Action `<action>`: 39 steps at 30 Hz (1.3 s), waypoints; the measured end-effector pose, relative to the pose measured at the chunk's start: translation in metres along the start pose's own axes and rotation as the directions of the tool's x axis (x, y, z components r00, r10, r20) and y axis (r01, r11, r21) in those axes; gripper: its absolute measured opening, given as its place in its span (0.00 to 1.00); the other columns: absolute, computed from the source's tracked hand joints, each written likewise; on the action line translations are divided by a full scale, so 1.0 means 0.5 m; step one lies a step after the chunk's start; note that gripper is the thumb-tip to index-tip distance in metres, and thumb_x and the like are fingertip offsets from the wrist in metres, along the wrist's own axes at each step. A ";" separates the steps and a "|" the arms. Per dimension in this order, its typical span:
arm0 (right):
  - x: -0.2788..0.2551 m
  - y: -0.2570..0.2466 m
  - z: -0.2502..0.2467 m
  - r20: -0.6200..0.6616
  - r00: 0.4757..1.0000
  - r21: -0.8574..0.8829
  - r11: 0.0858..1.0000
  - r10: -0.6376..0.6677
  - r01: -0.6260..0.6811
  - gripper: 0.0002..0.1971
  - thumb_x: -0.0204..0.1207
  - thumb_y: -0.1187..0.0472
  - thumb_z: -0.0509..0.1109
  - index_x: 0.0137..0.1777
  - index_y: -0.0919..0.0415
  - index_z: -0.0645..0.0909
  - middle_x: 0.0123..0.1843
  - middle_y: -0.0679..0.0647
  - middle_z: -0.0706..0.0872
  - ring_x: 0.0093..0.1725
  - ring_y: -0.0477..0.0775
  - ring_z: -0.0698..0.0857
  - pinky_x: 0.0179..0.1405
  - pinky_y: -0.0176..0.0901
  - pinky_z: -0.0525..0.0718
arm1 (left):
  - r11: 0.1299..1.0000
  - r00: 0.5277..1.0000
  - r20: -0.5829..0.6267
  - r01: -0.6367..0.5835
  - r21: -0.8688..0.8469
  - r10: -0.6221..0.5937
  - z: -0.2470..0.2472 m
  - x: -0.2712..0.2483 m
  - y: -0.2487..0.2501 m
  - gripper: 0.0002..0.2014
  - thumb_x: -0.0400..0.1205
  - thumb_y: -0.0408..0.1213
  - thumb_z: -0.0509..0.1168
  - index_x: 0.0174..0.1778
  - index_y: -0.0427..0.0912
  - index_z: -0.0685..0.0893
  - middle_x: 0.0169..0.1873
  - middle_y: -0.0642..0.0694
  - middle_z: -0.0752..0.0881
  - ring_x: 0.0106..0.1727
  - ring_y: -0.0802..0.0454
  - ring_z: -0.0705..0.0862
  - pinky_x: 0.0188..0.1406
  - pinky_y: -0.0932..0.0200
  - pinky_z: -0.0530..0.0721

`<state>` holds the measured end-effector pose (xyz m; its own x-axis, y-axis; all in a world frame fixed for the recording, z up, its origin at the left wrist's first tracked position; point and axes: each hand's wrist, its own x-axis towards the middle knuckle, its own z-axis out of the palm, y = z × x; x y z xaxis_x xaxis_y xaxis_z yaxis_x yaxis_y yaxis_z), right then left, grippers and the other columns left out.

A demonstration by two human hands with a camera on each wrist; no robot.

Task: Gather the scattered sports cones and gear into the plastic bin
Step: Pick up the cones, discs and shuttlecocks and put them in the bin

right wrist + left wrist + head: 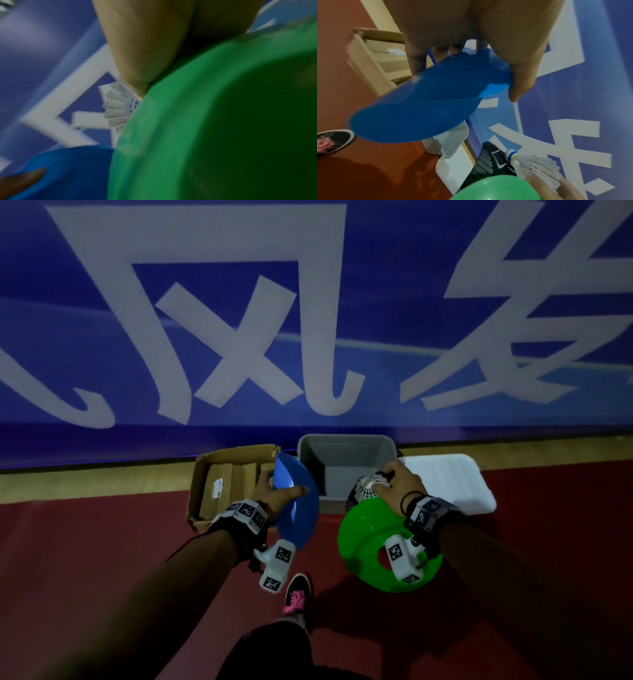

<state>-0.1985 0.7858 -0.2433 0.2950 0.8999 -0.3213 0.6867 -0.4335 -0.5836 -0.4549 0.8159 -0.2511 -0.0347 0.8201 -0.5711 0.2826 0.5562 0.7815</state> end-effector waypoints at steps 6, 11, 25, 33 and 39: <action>0.224 -0.036 -0.067 -0.145 0.978 0.120 0.984 0.150 -0.133 0.18 0.70 0.55 0.79 0.57 0.62 0.83 0.54 0.58 0.87 0.56 0.59 0.84 0.49 0.35 0.74 | 0.999 1.000 0.021 0.004 0.038 -0.004 0.053 0.217 0.151 0.44 0.74 0.40 0.78 0.81 0.38 0.61 0.78 0.36 0.69 0.74 0.35 0.73 0.68 0.41 0.77; 0.394 -0.057 -0.109 -0.105 0.968 0.159 0.964 0.230 -0.212 0.08 0.70 0.57 0.77 0.47 0.52 0.82 0.45 0.53 0.85 0.50 0.58 0.85 0.47 0.39 0.78 | 0.995 0.995 0.055 0.074 0.061 -0.078 0.134 0.357 0.240 0.48 0.71 0.47 0.79 0.82 0.41 0.59 0.77 0.36 0.69 0.70 0.33 0.75 0.61 0.43 0.81; 0.805 -0.084 -0.108 0.252 0.963 -0.011 0.996 0.091 -0.091 0.23 0.74 0.47 0.74 0.66 0.56 0.83 0.62 0.55 0.87 0.64 0.59 0.84 0.65 0.44 0.79 | 0.977 0.977 -0.009 0.213 -0.027 -0.213 0.300 0.601 0.410 0.45 0.75 0.44 0.76 0.83 0.36 0.59 0.79 0.37 0.68 0.75 0.36 0.72 0.58 0.51 0.76; 0.836 -0.085 -0.123 0.320 0.944 -0.017 0.997 0.081 -0.080 0.13 0.75 0.58 0.73 0.58 0.61 0.85 0.56 0.57 0.88 0.58 0.59 0.86 0.64 0.53 0.82 | 0.962 0.964 0.067 0.263 -0.075 -0.259 0.268 0.587 0.427 0.27 0.78 0.36 0.73 0.72 0.34 0.75 0.65 0.33 0.81 0.63 0.35 0.82 0.65 0.39 0.80; 0.721 -0.093 -0.186 0.204 0.965 -0.074 0.986 0.162 -0.150 0.12 0.80 0.62 0.64 0.59 0.57 0.84 0.63 0.59 0.85 0.62 0.64 0.84 0.64 0.55 0.82 | 0.984 0.973 0.147 0.176 0.032 -0.179 0.240 0.552 0.468 0.06 0.80 0.33 0.69 0.42 0.47 0.79 0.46 0.42 0.82 0.45 0.44 0.82 0.48 0.46 0.84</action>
<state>-0.0623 1.1350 -0.2624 0.2606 0.7885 -0.5571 0.6820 -0.5588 -0.4718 -0.2836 1.1563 -0.2561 0.0568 0.6786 -0.7323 0.3028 0.6872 0.6604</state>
